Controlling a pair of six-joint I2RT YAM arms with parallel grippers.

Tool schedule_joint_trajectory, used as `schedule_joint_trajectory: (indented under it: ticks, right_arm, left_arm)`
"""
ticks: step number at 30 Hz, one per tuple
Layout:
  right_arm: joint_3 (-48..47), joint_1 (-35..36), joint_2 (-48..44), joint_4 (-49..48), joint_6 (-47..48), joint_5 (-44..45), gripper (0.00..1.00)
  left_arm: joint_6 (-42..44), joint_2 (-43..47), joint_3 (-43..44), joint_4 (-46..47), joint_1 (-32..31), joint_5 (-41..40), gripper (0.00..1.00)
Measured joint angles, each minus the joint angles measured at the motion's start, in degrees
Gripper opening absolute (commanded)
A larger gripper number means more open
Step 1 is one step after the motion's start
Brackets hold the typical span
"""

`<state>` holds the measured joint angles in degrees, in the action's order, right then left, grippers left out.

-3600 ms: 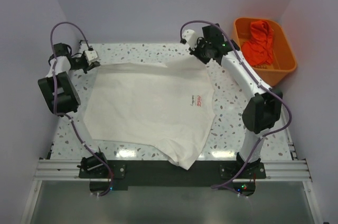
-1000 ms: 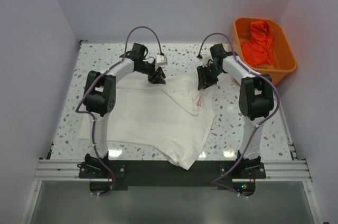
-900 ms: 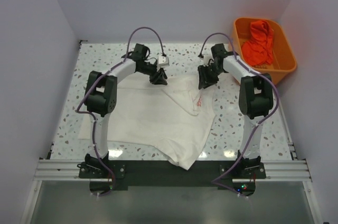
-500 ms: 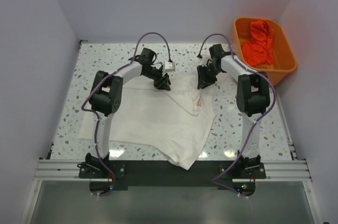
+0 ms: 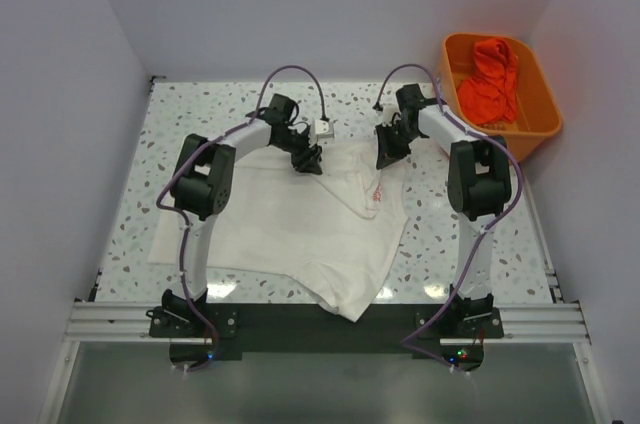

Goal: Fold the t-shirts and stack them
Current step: Fold the tshirt

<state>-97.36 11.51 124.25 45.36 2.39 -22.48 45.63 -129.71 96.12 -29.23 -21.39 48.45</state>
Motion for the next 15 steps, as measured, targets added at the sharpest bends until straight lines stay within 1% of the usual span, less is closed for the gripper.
schedule_joint_trajectory:
  ticks: [4, 8, 9, 12, 13, 14, 15]
  right_arm:
    - [0.0, 0.0, 0.0, 0.0, 0.0, 0.0, 0.00]
    - [0.0, 0.0, 0.0, 0.0, 0.1, 0.0, 0.00]
    - [0.0, 0.0, 0.0, 0.0, 0.1, 0.0, 0.00]
    - [0.0, 0.0, 0.0, 0.0, 0.2, 0.0, 0.00]
    - [0.0, 0.0, 0.0, 0.0, 0.2, 0.0, 0.00]
    - [0.0, 0.0, 0.0, 0.0, 0.2, 0.0, 0.00]
    - [0.0, 0.0, 0.0, 0.0, 0.2, 0.0, 0.00]
  left_arm:
    - [-1.2, 0.1, 0.0, 0.8, 0.1, -0.5, 0.50]
    - [-0.5, -0.2, 2.6, -1.6, 0.1, -0.3, 0.47]
    - [0.3, -0.3, 3.5, -2.4, 0.1, -0.1, 0.45]
    - [3.4, -0.3, 4.8, -5.1, 0.1, 1.2, 0.30]
    - [4.8, -0.3, 4.8, -6.3, 0.0, 1.4, 0.24]
    - [6.1, -0.3, 4.8, -7.8, 0.0, 1.6, 0.22]
    - [7.9, -0.3, 4.8, -9.4, 0.0, 1.8, 0.22]
